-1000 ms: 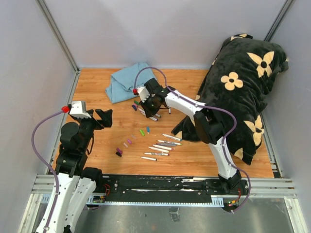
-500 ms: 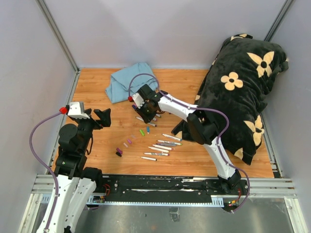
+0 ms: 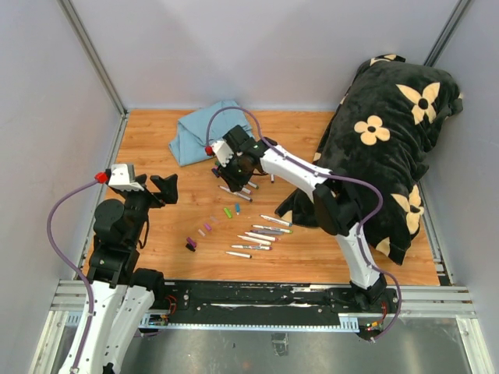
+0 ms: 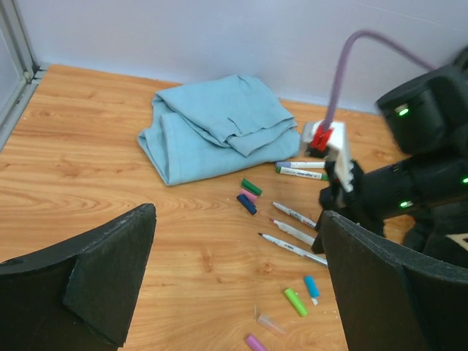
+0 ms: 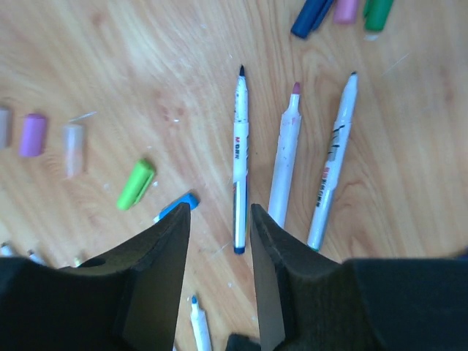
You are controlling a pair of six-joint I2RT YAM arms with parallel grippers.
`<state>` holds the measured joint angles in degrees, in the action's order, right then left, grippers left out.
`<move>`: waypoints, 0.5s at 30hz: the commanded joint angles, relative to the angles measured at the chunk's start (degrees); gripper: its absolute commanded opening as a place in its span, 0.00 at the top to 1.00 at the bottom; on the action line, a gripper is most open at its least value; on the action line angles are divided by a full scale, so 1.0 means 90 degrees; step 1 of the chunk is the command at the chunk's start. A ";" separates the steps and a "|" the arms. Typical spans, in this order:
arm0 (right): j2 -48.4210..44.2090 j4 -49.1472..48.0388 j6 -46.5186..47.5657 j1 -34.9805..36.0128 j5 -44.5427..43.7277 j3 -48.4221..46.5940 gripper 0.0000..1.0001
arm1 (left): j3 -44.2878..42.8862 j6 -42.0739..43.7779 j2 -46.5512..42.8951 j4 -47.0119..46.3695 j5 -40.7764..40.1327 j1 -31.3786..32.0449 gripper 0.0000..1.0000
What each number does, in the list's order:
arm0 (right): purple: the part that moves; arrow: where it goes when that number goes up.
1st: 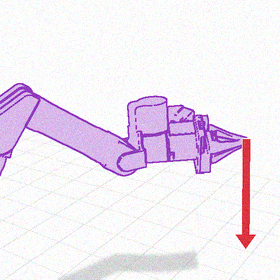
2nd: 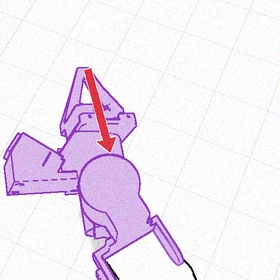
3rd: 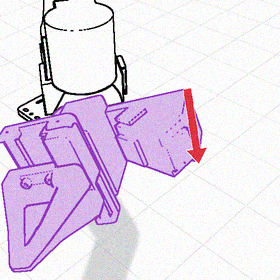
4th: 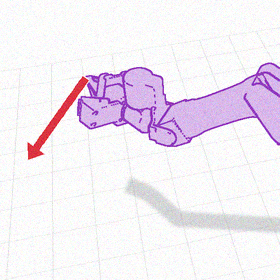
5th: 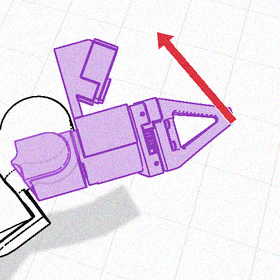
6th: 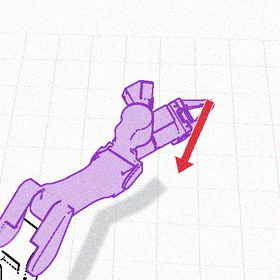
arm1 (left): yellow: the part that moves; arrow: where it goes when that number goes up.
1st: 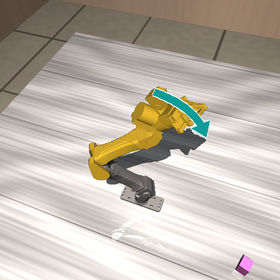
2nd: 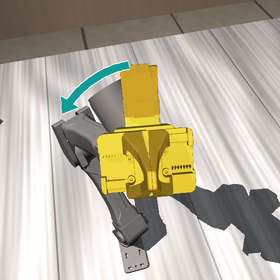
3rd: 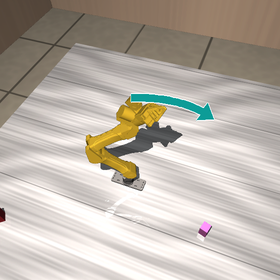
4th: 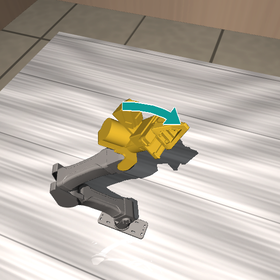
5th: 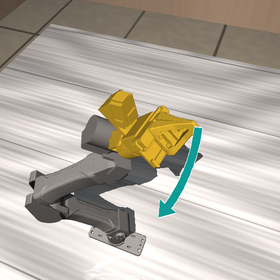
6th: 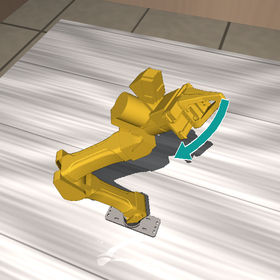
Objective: Open the pen caps
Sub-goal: Place the pen at the center of the board.
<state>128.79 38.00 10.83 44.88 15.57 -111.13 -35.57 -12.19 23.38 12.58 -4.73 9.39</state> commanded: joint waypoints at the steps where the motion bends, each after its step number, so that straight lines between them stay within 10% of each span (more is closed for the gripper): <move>1: -0.0993 0.0133 0.0463 -0.0170 0.0388 0.0127 0.60 | -0.0104 0.0094 -0.0105 -0.0158 -0.0078 -0.0027 0.02; 15: -0.1137 -0.0091 0.0485 -0.1616 0.0837 0.0636 0.58 | -0.0076 0.0114 -0.0086 -0.0192 -0.0014 -0.0032 0.02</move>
<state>116.90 37.36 15.29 32.99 20.36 -106.43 -35.57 -12.01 23.07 12.56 -4.86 9.39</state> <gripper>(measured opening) 0.418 0.985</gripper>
